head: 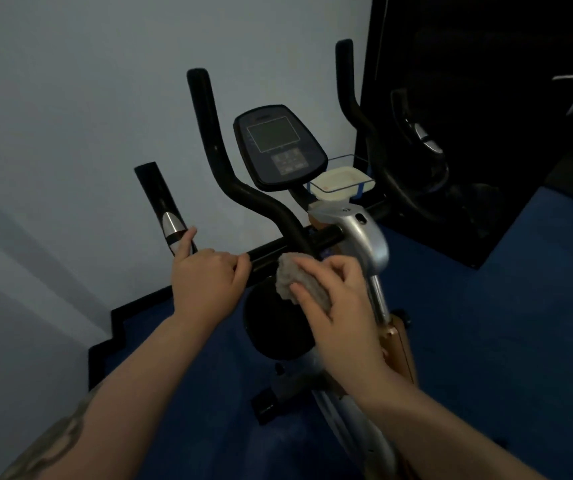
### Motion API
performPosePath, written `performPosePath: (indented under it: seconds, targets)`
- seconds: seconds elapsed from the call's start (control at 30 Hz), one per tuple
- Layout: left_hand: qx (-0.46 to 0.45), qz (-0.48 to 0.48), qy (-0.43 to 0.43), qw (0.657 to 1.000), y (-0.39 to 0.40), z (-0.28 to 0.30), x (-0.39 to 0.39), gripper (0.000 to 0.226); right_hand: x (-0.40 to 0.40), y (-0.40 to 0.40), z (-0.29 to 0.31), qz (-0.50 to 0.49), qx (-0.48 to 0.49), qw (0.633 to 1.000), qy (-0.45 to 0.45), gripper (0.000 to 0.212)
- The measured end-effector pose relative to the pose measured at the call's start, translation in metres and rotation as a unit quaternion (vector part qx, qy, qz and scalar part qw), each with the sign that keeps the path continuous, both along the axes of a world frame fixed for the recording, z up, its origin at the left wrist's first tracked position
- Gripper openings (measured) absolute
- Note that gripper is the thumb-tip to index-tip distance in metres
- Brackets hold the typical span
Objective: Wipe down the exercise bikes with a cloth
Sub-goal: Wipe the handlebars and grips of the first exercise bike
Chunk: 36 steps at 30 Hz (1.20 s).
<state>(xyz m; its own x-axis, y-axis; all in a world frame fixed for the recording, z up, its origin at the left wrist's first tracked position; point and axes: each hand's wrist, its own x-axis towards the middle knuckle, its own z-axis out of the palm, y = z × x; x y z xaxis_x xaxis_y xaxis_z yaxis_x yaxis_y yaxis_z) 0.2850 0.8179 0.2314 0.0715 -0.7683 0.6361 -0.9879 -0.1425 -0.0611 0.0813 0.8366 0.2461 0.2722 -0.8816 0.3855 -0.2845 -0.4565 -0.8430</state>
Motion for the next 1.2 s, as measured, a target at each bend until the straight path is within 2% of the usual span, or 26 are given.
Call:
performPosePath:
  seconds: [0.13, 0.3, 0.43, 0.53, 0.77, 0.93, 1.07, 1.13, 1.2]
  targets:
    - [-0.019, 0.015, 0.006, 1.000, 0.000, -0.003, -0.004, 0.053, -0.015, 0.015, -0.009, -0.039, -0.043, 0.998, 0.007, 0.048]
    - [-0.035, 0.018, 0.015, 0.999, -0.002, -0.005, -0.004, 0.052, 0.008, -0.020, 0.018, -0.039, -0.054, 0.990, 0.128, 0.040]
    - [-0.045, 0.015, 0.020, 0.999, -0.002, -0.004, -0.005, 0.053, 0.009, 0.012, 0.006, -0.102, -0.168, 0.962, 0.190, 0.038]
    - [-0.060, 0.015, 0.021, 0.998, -0.002, -0.003, -0.005, 0.052, 0.002, 0.050, -0.021, -0.109, -0.204, 0.956, 0.180, 0.036]
    - [-0.039, 0.009, 0.021, 0.999, 0.004, 0.002, -0.009, 0.054, 0.043, 0.021, 0.016, -0.091, -0.066, 0.988, 0.108, 0.038]
    - [0.010, 0.037, 0.017, 0.999, 0.004, 0.005, -0.009, 0.050, 0.037, 0.060, -0.007, -0.066, -0.078, 0.992, 0.071, 0.041]
    - [0.079, 0.057, 0.000, 0.995, 0.006, 0.008, -0.010, 0.049, 0.049, 0.040, -0.002, -0.064, -0.069, 0.994, 0.056, 0.033]
    - [0.119, 0.054, -0.004, 0.991, 0.007, 0.009, -0.007, 0.045, 0.058, 0.031, 0.007, -0.053, -0.074, 0.994, 0.069, 0.037]
    - [0.111, 0.043, 0.006, 0.993, 0.008, 0.011, -0.007, 0.047, 0.056, 0.035, 0.005, -0.049, -0.075, 0.994, 0.058, 0.038]
